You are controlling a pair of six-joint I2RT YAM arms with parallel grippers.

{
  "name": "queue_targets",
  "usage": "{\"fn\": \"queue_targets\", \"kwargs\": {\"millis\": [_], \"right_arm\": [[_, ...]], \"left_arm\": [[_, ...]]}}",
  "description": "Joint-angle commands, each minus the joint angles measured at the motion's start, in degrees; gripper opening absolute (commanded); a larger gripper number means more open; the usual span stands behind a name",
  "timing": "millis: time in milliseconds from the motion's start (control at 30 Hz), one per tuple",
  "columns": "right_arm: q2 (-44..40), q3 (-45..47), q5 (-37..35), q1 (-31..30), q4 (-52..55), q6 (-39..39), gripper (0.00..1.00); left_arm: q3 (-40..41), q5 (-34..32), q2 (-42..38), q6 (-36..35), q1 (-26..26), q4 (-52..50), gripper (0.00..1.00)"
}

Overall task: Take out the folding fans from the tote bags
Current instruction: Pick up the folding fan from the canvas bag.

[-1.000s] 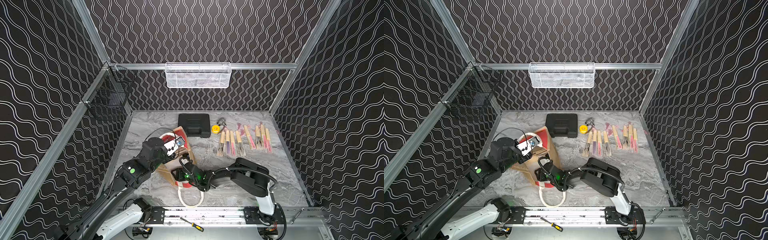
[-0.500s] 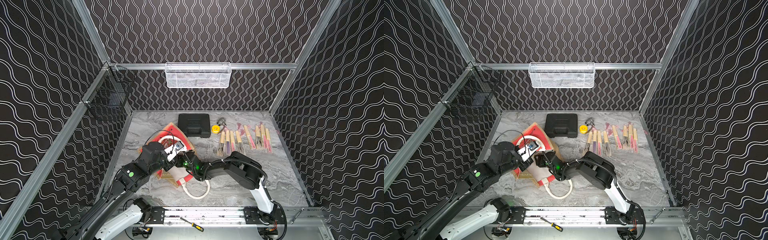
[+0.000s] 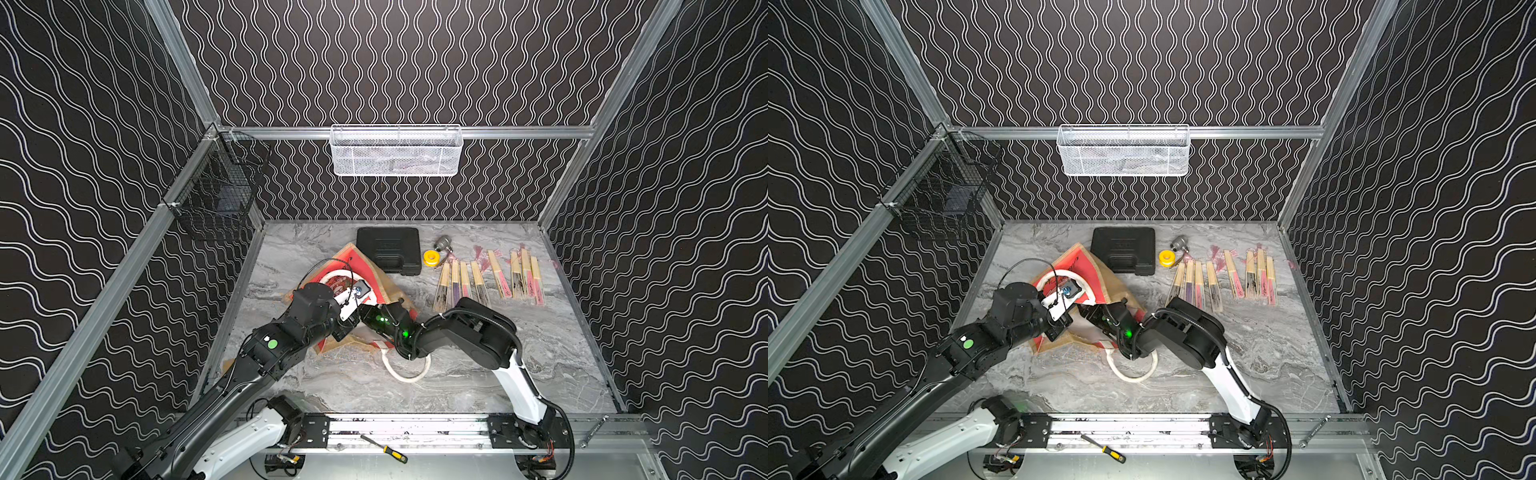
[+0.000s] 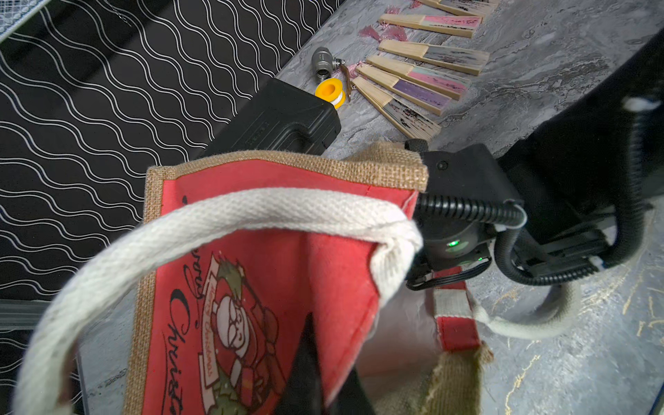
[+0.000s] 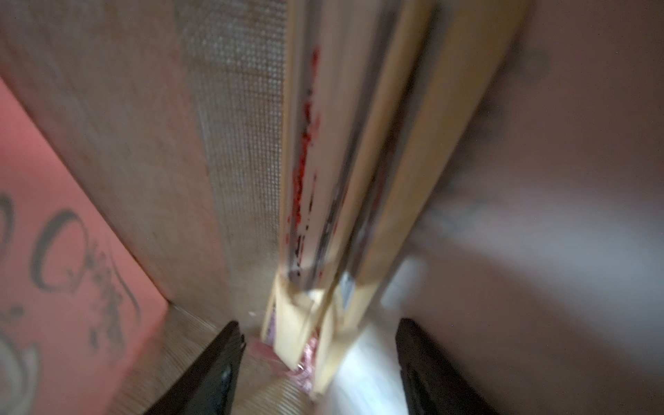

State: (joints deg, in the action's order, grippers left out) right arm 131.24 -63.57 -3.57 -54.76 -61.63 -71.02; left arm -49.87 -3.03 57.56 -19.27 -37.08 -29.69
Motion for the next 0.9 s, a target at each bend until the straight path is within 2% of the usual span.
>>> {"fn": "queue_targets", "kwargs": {"millis": [0, 133, 200, 333, 433, 567, 700, 867], "right_arm": [[2.56, -3.31, -1.44, 1.05, -2.57, -8.34, 0.71], [5.35, -8.74, -1.67, 1.13, 3.01, -9.84, 0.7], [7.46, -12.06, 0.08, 1.46, 3.57, -9.78, 0.66], [11.49, -18.58, 2.31, 1.64, 6.59, -8.68, 0.53], [13.01, -20.01, 4.16, 1.59, 4.79, -6.97, 0.34], [10.38, -17.38, 7.44, 1.51, 1.71, -4.33, 0.19], [4.22, -9.71, 7.17, 0.99, -0.79, -1.85, 0.13], [-2.51, -1.38, 6.87, -0.37, -4.87, 1.09, 0.12]], "left_arm": [[-0.81, 1.69, 0.64, 1.39, 0.07, 0.1, 0.0], [-3.87, 4.01, 2.91, 0.37, 0.11, -0.82, 0.0], [-6.2, 4.78, 4.05, -0.99, 0.15, -1.91, 0.0], [-12.96, 4.26, 6.69, -2.87, 0.15, -6.0, 0.0], [-15.44, 3.18, 7.47, -3.14, 0.15, -8.02, 0.0], [-11.74, -2.47, 5.43, -2.55, 0.03, -5.33, 0.0], [-9.99, -6.83, 3.89, -1.23, 0.08, -4.55, 0.0], [-11.97, -11.86, 5.26, 0.88, 0.13, -6.72, 0.0]]}}
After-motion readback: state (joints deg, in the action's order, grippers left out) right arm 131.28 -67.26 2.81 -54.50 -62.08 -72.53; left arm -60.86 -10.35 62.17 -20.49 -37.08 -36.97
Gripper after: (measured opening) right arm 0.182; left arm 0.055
